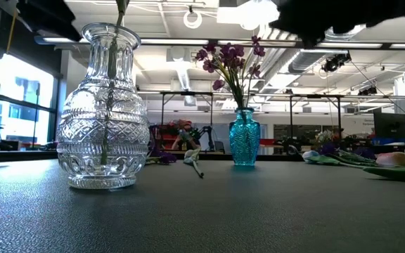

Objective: Sort flowers into vase by color
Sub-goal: Put the right dark violet flower into the blue vase

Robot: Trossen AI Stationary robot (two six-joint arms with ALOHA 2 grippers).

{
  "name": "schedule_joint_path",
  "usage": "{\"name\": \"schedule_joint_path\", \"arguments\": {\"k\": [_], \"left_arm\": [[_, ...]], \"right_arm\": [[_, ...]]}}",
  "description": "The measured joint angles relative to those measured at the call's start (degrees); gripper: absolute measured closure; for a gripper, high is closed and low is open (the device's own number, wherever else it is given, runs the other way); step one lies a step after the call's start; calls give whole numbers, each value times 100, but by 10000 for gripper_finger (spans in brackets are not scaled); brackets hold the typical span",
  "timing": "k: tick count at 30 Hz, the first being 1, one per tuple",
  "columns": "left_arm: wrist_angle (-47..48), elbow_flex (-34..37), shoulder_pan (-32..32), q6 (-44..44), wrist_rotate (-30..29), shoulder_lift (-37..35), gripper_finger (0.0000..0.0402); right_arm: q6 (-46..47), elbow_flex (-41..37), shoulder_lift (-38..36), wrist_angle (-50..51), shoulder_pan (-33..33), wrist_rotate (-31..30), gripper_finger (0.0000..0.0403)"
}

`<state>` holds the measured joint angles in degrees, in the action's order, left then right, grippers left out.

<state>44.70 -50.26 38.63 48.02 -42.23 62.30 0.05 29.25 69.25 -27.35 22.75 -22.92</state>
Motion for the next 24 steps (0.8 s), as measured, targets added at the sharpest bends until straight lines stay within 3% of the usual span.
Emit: {"name": "schedule_joint_path", "arguments": {"k": [4, 7, 11, 16, 24], "left_arm": [[382, 2, 0, 653, -537, 76, 167], [418, 2, 0, 791, -663, 196, 167], [414, 2, 0, 869, -858, 488, 167], [391, 2, -4, 1197, -1229, 998, 167], [346, 4, -4, 1510, -834, 1702, 167]], "right_arm": [[933, 3, -130, 1406, -101, -965, 249], [1997, 3, -398, 2584, -194, -1101, 238], [3178, 3, -800, 4118, -352, -1053, 218], [4274, 3, -1208, 5600, -765, -434, 190], [5741, 3, -1166, 7389, -1635, 6, 187]]}}
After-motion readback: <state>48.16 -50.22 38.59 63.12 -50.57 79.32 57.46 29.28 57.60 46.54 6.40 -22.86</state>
